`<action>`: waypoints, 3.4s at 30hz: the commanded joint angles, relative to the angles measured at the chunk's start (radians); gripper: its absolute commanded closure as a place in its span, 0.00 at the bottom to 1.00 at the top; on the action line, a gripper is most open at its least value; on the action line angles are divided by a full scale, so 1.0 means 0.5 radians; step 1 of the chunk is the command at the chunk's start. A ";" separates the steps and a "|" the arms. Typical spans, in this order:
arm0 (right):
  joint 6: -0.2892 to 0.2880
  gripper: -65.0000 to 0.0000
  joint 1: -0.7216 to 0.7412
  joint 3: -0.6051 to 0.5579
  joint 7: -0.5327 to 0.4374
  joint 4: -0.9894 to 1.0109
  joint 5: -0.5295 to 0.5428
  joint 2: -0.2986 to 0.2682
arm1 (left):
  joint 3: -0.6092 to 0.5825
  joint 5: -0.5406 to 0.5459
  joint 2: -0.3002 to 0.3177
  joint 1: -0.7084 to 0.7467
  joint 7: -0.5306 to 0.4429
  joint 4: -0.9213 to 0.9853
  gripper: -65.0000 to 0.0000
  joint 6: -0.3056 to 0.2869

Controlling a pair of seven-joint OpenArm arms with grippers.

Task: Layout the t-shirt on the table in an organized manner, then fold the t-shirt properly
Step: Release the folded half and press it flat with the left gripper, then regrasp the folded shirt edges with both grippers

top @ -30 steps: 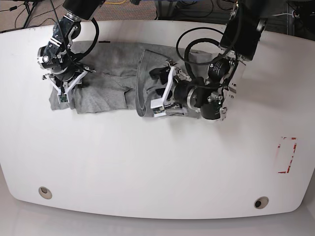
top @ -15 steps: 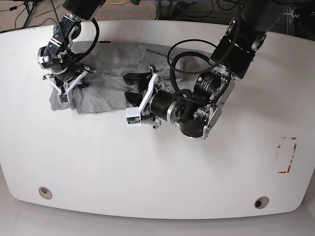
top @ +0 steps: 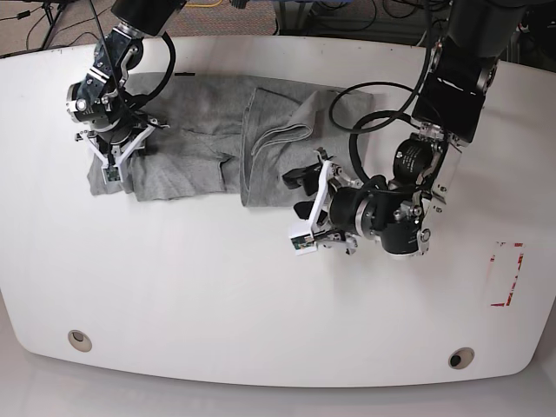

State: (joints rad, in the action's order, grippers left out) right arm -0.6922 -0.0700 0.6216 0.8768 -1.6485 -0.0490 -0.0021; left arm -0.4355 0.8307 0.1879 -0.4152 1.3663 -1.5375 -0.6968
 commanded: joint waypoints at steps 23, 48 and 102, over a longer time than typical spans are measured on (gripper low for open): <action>-0.012 0.81 0.028 0.001 0.015 -0.025 -0.005 -0.007 | -0.192 -0.251 0.092 0.212 -0.135 -0.342 0.50 -0.003; -0.012 0.81 0.040 0.001 0.015 -0.025 -0.002 -0.007 | 0.283 -0.641 0.101 0.608 -0.604 -0.173 0.83 -0.003; -0.012 0.02 0.464 0.774 1.039 0.362 1.109 -0.157 | 0.526 -0.933 0.402 0.559 -0.847 0.450 0.83 -0.003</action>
State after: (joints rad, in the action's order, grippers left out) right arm -0.6971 0.1596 1.0126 1.3952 -1.4559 0.5003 -0.0750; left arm -0.1745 0.4488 0.3721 -0.1360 0.8654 -1.3308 -0.7158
